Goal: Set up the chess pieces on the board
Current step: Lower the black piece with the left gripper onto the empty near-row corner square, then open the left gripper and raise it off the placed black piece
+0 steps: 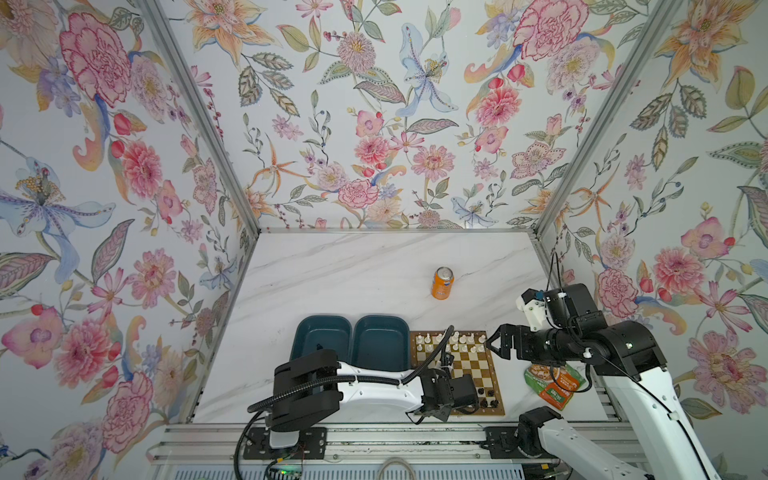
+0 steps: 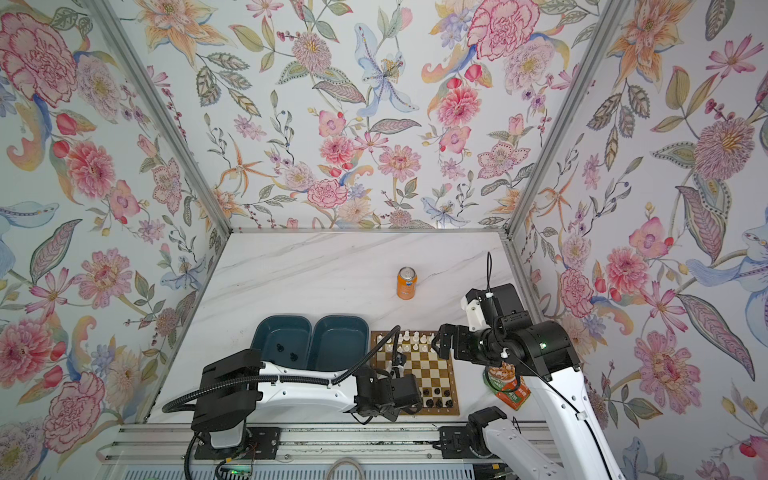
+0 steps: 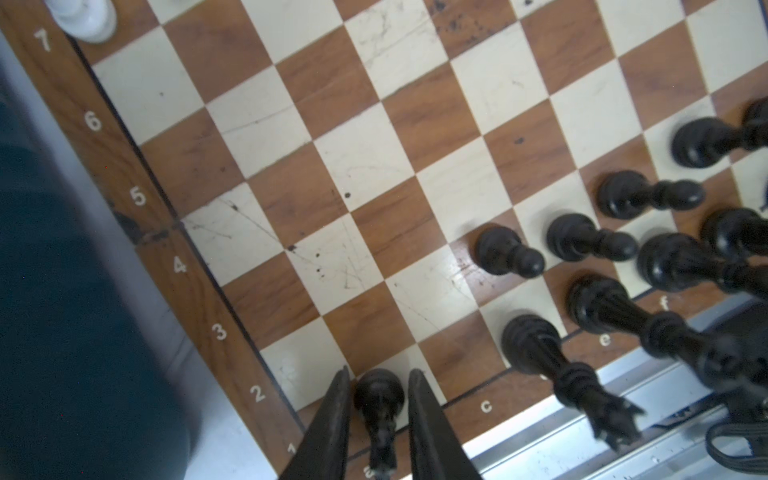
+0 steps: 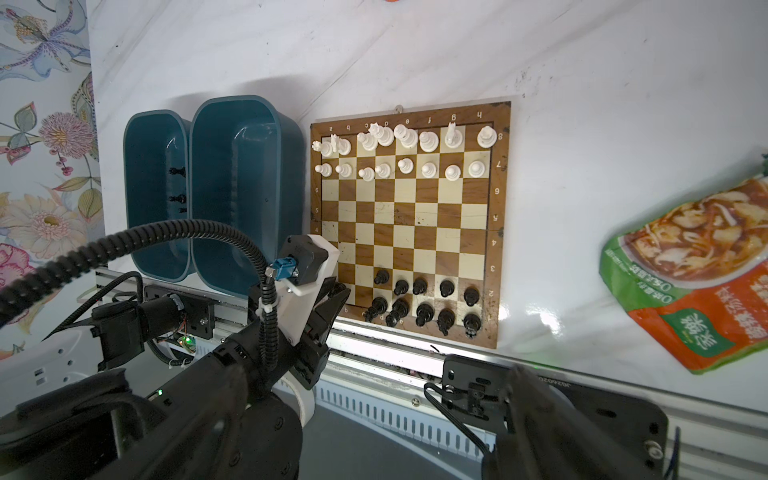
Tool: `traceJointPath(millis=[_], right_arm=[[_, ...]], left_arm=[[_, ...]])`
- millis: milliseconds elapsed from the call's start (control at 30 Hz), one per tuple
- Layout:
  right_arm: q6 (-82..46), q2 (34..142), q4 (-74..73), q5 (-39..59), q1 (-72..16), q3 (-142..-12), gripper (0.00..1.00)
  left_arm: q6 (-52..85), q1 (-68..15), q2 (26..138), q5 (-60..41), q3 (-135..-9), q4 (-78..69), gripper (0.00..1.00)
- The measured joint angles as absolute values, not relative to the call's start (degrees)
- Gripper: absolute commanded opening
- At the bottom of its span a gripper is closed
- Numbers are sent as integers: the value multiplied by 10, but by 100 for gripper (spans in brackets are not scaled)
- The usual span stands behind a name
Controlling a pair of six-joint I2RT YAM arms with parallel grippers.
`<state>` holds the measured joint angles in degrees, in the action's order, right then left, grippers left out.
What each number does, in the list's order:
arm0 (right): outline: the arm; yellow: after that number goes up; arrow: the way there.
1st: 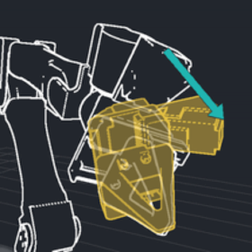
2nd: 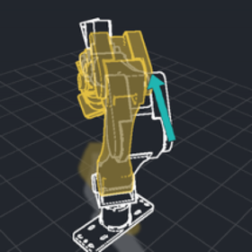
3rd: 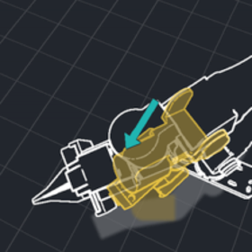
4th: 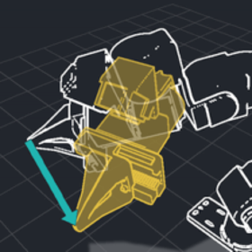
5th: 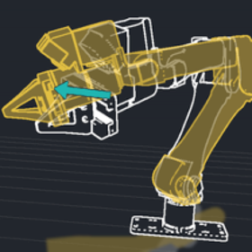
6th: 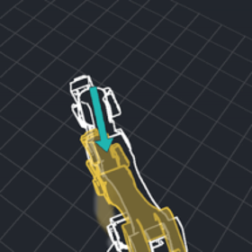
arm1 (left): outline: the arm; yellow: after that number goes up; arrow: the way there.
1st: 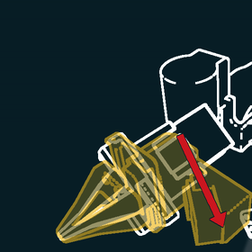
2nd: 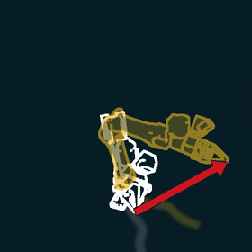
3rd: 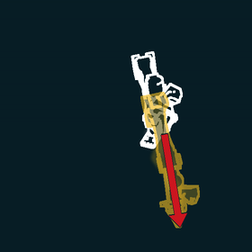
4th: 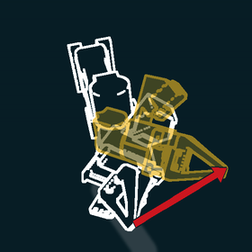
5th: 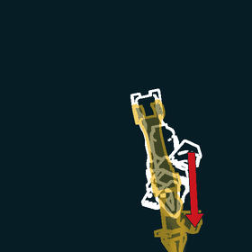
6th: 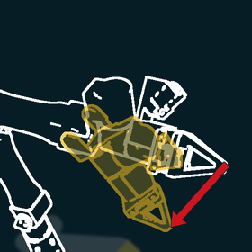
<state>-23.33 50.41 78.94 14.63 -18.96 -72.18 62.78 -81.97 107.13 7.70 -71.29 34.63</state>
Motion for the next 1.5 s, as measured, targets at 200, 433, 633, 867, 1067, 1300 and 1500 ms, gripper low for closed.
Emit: traceJointPath(millis=[200,433,633,867,1067,1300,1500], right_arm=[[-233,501,791,147,-190,-722,99],[-233,497,799,147,-190,-722,99],[-233,489,803,146,-190,-722,99],[-233,485,810,146,-189,-722,99],[-233,484,818,146,-187,-722,99],[-227,483,831,144,-187,-722,99],[-218,485,833,141,-185,-722,99]], left_arm=[[628,-820,1071,77,-713,346,27],[628,-820,1071,77,-713,346,26],[628,-820,1071,77,-713,346,25],[628,-820,1071,77,-722,346,24],[628,-821,1072,74,-727,342,24],[630,-823,1075,66,-731,342,29],[633,-824,1078,66,-740,346,33]])
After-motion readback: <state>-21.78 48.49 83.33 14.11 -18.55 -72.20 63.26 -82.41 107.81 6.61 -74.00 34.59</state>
